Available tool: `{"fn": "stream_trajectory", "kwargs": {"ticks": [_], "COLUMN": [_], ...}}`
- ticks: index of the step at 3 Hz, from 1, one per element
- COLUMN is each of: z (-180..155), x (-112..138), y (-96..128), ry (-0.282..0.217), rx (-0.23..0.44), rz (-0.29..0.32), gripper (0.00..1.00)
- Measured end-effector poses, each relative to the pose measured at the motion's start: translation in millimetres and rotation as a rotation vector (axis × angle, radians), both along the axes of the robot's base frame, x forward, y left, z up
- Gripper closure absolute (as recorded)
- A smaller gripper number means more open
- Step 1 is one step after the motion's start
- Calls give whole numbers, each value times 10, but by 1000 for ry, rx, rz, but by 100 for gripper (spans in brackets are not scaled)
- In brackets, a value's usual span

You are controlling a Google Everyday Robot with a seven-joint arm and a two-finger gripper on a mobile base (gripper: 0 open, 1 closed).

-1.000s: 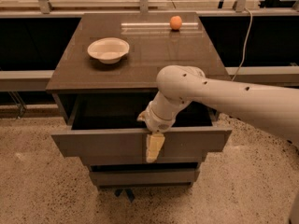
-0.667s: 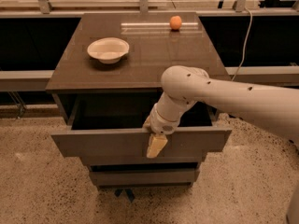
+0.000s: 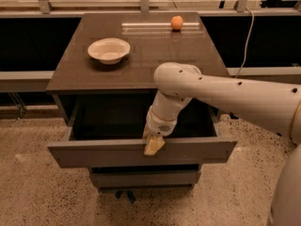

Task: Open top drawer

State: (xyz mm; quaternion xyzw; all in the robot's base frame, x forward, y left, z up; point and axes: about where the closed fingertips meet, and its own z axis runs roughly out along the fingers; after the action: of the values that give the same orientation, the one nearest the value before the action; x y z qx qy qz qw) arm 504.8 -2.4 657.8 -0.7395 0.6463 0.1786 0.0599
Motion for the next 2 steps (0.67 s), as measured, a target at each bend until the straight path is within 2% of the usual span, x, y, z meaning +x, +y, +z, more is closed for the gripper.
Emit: {"fn": "stream_trajectory", "kwargs": {"ticks": [2], "z": [-11], "x": [-9], "y": [6], "ry": [2], "rx": [-1], "rz": [2], "gripper": [14]}}
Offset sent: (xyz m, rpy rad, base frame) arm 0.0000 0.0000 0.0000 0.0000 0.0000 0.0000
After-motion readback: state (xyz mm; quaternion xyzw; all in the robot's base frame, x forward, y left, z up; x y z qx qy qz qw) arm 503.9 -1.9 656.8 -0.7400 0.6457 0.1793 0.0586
